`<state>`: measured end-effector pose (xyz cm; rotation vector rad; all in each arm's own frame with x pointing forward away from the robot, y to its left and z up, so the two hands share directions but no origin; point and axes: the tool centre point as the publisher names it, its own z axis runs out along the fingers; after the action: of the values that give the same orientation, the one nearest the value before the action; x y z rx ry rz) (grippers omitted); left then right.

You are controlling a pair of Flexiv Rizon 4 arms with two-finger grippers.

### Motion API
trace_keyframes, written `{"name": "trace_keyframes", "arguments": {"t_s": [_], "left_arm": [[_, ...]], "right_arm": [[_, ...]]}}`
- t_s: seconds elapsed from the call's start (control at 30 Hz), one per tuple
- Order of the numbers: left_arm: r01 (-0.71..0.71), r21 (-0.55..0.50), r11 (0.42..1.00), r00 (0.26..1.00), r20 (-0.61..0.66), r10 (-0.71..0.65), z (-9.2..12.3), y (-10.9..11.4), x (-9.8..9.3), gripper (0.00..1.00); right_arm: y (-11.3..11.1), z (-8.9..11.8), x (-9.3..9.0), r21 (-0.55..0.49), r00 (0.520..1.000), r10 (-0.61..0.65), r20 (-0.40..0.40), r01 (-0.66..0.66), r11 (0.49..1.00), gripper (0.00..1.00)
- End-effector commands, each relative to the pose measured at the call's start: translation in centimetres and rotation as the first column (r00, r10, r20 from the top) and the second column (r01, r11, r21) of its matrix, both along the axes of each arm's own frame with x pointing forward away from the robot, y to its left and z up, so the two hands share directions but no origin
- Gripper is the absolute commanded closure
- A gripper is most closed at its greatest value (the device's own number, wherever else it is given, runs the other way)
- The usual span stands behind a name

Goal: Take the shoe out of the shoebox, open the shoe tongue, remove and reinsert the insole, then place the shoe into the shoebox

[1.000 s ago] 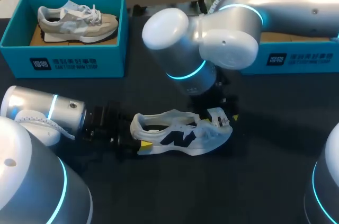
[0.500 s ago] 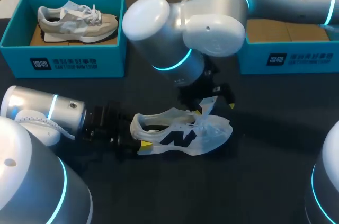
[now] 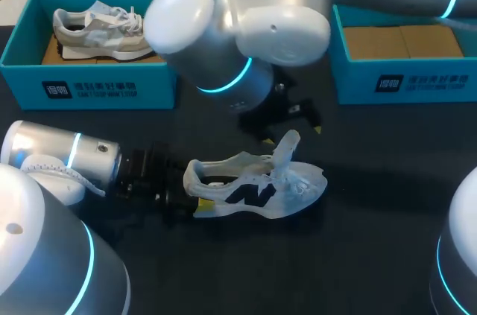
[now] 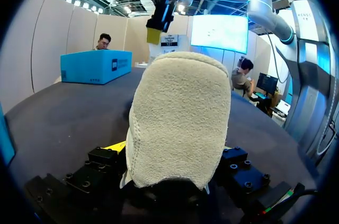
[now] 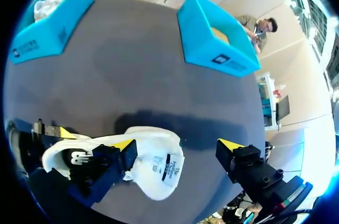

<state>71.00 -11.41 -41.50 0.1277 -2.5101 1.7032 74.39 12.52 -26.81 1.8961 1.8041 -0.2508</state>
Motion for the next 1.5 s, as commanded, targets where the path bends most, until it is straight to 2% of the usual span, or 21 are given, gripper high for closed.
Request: {"name": "trace_keyframes", "arguments": {"t_s": [0.03,0.13,0.3,0.37,0.4,0.47,0.6,0.7,0.83,0.97,1.0,1.07,1.1,1.13,1.17,1.27,1.3,1.5], "left_arm": [[0.000,0.002,1.000,1.000,0.000,0.000,-0.2,0.0,-0.1,1.00],[0.000,0.002,1.000,1.000,0.000,0.000,-0.2,0.0,-0.1,1.00],[0.000,0.002,1.000,1.000,0.000,0.000,-0.2,0.0,-0.1,1.00],[0.000,0.002,1.000,1.000,0.000,0.000,-0.2,0.0,-0.1,1.00],[0.000,0.002,1.000,1.000,0.000,0.000,-0.2,0.0,-0.1,1.00],[0.000,0.002,1.000,1.000,0.000,0.000,-0.2,0.0,-0.1,1.00],[0.000,0.002,1.000,1.000,0.000,0.000,-0.2,0.0,-0.1,1.00],[0.000,0.002,1.000,1.000,0.000,0.000,-0.2,0.0,-0.1,1.00],[0.000,0.002,1.000,1.000,0.000,0.000,-0.2,0.0,-0.1,1.00],[0.000,0.002,1.000,1.000,0.000,0.000,-0.2,0.0,-0.1,1.00],[0.000,0.002,1.000,1.000,0.000,0.000,-0.2,0.0,-0.1,1.00],[0.000,0.002,1.000,1.000,0.000,0.000,-0.2,0.0,-0.1,1.00],[0.000,0.002,1.000,1.000,0.000,0.000,-0.2,0.0,-0.1,1.00],[0.000,0.002,1.000,1.000,0.000,0.000,-0.2,0.0,-0.1,1.00],[0.000,0.002,1.000,1.000,0.000,0.000,-0.2,0.0,-0.1,1.00],[0.000,0.002,1.000,1.000,0.000,0.000,-0.2,0.0,-0.1,1.00],[0.000,0.002,1.000,1.000,0.000,0.000,-0.2,0.0,-0.1,1.00],[0.000,0.002,1.000,1.000,0.000,0.000,-0.2,0.0,-0.1,1.00]], "right_arm": [[1.9,2.7,-0.8,-0.016,0.995,-0.051,0.091,0.053,0.998,0.00],[2.9,4.3,-0.6,-0.021,0.994,0.010,0.105,-0.008,1.000,0.00],[5.1,6.3,-0.5,-0.032,0.974,0.199,0.113,-0.196,0.980,0.00],[6.1,7.1,-0.5,-0.035,0.946,0.306,0.112,-0.304,0.952,0.00],[6.8,7.3,-0.5,-0.046,0.925,0.373,0.078,-0.370,0.928,0.00],[7.8,8.0,-0.6,-0.039,0.884,0.459,0.089,-0.457,0.889,0.00],[8.9,9.0,-0.6,-0.027,0.785,0.616,0.071,-0.615,0.788,0.00],[9.6,9.3,-0.6,-0.042,0.704,0.710,0.017,-0.709,0.704,0.00],[10.0,9.3,-0.8,-0.033,0.563,0.823,-0.081,-0.826,0.562,0.00],[10.2,9.4,-1.0,0.007,0.457,0.877,-0.147,-0.886,0.463,0.00],[10.4,9.4,-1.1,0.029,0.409,0.894,-0.183,-0.907,0.420,0.00],[10.5,9.4,-1.1,0.046,0.351,0.908,-0.230,-0.928,0.370,0.00],[10.6,9.4,-1.0,0.052,0.332,0.910,-0.248,-0.934,0.354,0.04],[10.5,9.4,-0.9,0.056,0.311,0.912,-0.268,-0.940,0.337,0.31],[10.5,9.4,-0.8,0.062,0.290,0.913,-0.286,-0.945,0.320,0.53],[10.6,8.9,-0.6,0.090,0.227,0.915,-0.332,-0.958,0.271,0.85],[10.6,8.6,-0.6,0.099,0.202,0.914,-0.351,-0.963,0.251,1.00],[11.2,6.6,-1.4,0.157,0.062,0.916,-0.396,-0.979,0.134,1.00]]}}
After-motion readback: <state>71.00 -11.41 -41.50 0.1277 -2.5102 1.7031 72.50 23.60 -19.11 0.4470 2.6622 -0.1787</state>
